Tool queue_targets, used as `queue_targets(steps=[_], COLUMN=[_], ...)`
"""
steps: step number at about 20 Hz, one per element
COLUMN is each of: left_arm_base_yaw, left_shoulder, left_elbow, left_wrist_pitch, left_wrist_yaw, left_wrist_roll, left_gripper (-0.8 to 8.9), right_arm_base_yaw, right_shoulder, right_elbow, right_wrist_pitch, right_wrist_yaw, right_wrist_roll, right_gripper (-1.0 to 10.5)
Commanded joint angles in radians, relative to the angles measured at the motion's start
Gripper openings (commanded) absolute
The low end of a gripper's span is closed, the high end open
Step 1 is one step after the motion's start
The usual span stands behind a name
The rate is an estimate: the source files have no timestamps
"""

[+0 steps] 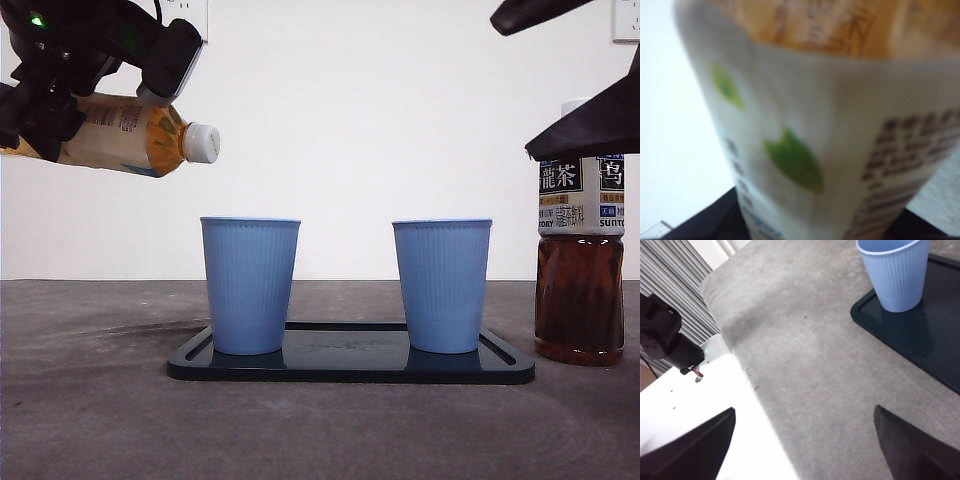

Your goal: Pour the drink into the cup

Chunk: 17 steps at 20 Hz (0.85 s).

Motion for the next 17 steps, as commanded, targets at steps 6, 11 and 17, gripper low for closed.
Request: queue_targets(steps=[6,11,17], left_arm_base_yaw=[-0.01,-0.01,-0.01], left_shoulder=[0.011,0.002,-0.04], left_elbow=[0.035,0.035,0.035], left_wrist_pitch=[0.037,0.033,0.022], left_wrist_yaw=[-0.023,0.019,0.171], left_wrist_roll=[-0.108,-0.281,-0.546], left_gripper=[1.74,1.74,1.74], right_arm_base_yaw=[0.007,0.007,0.007], right_shoulder=[0.005,0.005,0.005], right_elbow=[0.016,0.016,0.016], right_wrist_pitch=[0.009,0.009,0.009], right_wrist_yaw=[0.0,0.001,0.002], right_wrist_roll=[-0.016,-0.016,-0.015], right_gripper=[4.3,4.3,4.3])
